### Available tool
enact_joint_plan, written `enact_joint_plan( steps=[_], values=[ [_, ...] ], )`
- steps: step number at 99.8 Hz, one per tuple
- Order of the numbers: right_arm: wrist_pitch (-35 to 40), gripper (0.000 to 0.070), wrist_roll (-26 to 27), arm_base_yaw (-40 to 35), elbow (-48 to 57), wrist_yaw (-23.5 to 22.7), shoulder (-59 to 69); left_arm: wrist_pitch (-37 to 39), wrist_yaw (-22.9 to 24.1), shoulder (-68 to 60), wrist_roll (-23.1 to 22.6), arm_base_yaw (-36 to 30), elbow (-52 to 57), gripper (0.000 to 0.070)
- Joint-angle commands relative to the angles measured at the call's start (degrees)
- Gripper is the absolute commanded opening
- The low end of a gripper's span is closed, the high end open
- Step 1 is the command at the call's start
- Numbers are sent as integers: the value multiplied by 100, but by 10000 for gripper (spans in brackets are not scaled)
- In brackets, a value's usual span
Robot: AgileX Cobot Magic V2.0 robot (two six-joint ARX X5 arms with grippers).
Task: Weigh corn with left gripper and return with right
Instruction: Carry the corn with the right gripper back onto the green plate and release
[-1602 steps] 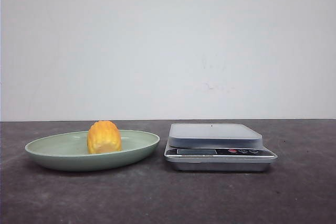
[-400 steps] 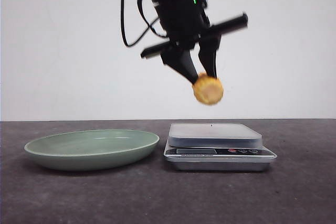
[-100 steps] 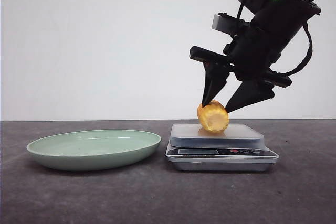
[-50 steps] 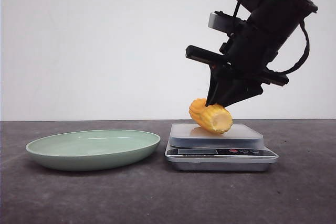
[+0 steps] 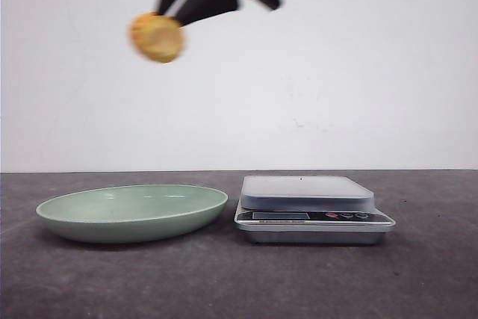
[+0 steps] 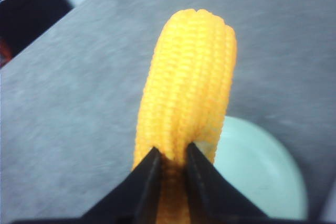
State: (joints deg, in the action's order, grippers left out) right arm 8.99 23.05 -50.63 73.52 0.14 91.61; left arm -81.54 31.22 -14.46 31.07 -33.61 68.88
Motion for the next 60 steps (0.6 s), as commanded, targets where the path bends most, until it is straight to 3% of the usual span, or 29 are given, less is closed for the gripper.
enact_joint_plan(
  steps=[1, 51, 56, 60],
  values=[
    [-35, 0, 212, -149, 262, 92, 391, -61, 33, 4, -13, -15, 61, 551],
    [107, 1, 271, -190, 498, 490, 1974, -111, -13, 4, -39, -15, 57, 551],
    [48, 40, 271, -188, 498, 487, 1974, -111, -15, 4, -39, -15, 57, 551],
    [-4, 142, 269, -188, 498, 487, 1974, -111, -17, 4, -39, -15, 57, 551]
  ],
)
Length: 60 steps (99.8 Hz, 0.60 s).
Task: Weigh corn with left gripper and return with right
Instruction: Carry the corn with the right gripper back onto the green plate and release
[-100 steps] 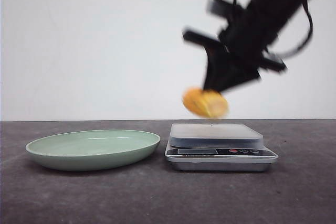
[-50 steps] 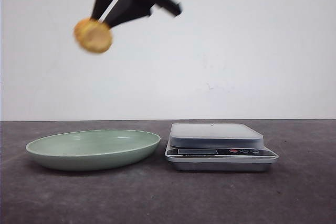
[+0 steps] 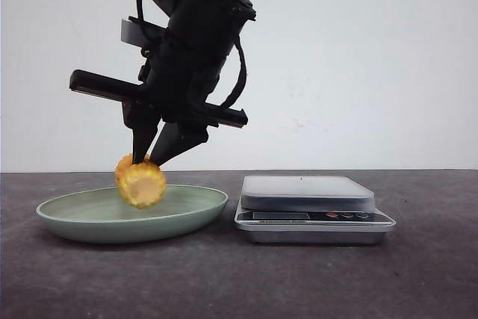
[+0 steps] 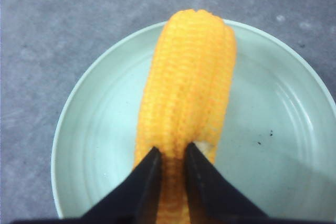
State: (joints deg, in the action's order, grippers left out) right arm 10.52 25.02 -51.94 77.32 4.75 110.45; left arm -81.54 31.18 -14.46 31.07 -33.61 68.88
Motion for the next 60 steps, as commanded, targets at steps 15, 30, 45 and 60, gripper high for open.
enact_joint_plan(
  steps=[15, 30, 45, 60],
  values=[
    [-188, 602, -17, -24, 120, -26, 61, -107, -9, 4, -55, -15, 57, 551],
    [74, 596, -411, 175, 122, 39, -387, -59, -7, 4, -87, -15, 57, 551],
    [378, 534, -925, 595, 122, 247, -1401, 59, -15, 4, -162, -15, 52, 551],
    [918, 534, -1342, 1182, 122, 282, -2656, 352, -17, 4, -238, -15, 9, 551]
  ],
)
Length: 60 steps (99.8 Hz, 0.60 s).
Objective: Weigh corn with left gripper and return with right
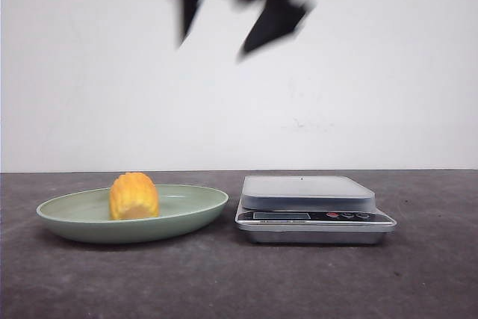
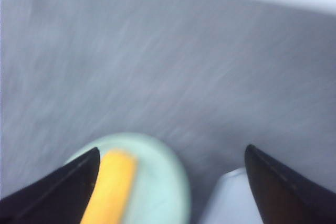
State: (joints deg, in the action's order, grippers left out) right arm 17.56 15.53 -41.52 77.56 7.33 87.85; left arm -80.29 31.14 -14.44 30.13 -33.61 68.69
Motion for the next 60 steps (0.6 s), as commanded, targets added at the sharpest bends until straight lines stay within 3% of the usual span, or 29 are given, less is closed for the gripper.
enact_joint_plan(
  steps=[1, 34, 52, 60],
  values=[
    [256, 534, -426, 181, 98, 24, -483, 251, -15, 2, -153, -15, 24, 551],
    [2131, 534, -1169, 1397, 98, 101, -3322, 1281, -197, 0, -448, -17, -354, 551],
    [3397, 534, -1121, 1480, 98, 520, -4614, 1880, -424, -13, -459, -17, -686, 550],
    [3869, 534, -981, 1480, 79, 476, -5130, 2000, -426, -20, -459, -17, -813, 550]
  ],
)
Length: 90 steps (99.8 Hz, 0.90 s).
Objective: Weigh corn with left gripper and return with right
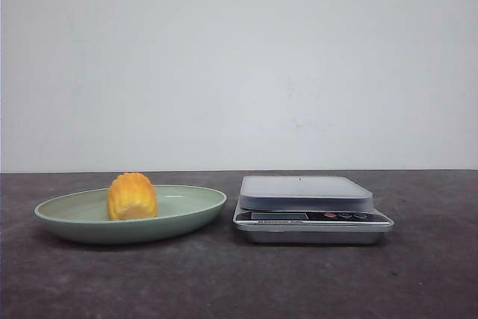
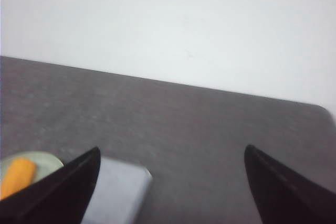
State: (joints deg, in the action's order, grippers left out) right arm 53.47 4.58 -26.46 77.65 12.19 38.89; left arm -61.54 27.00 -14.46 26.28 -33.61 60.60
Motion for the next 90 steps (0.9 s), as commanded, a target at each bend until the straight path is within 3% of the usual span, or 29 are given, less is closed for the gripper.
enact_joint_plan(
  steps=[1, 15, 27, 40, 46, 52, 58, 59, 74, 90],
  values=[
    [328, 534, 136, -26, 63, -20, -293, 131, -15, -17, -74, -17, -20, 550],
    [866, 533, 378, -24, -114, -35, -1001, 155, -68, -17, -79, -17, -245, 530],
    [1056, 532, 511, -24, -463, -37, -1401, 367, -68, -15, -186, -17, -529, 383],
    [935, 525, 538, -24, -1152, -72, -1676, 704, -151, -15, -177, -17, -927, 377],
    [713, 445, 527, -26, -1543, -173, -1753, 892, -256, -15, -175, -17, -1106, 322],
    [400, 300, 527, -28, -1939, -278, -1801, 1102, -271, -15, -212, -17, -1252, 200],
    [37, 25, 511, -33, -2304, -319, -1805, 1360, -306, -15, -313, -17, -1362, 0],
    [-28, 0, 511, -35, -2363, -319, -1805, 1397, -317, -15, -332, -17, -1373, 0],
    [-870, 16, 599, -35, -2977, -365, -1805, 1880, -315, -22, -616, -17, -1405, 10],
    [-844, 16, 739, -35, -3008, -367, -1814, 2065, -310, -22, -632, -17, -1405, 28]
  ],
)
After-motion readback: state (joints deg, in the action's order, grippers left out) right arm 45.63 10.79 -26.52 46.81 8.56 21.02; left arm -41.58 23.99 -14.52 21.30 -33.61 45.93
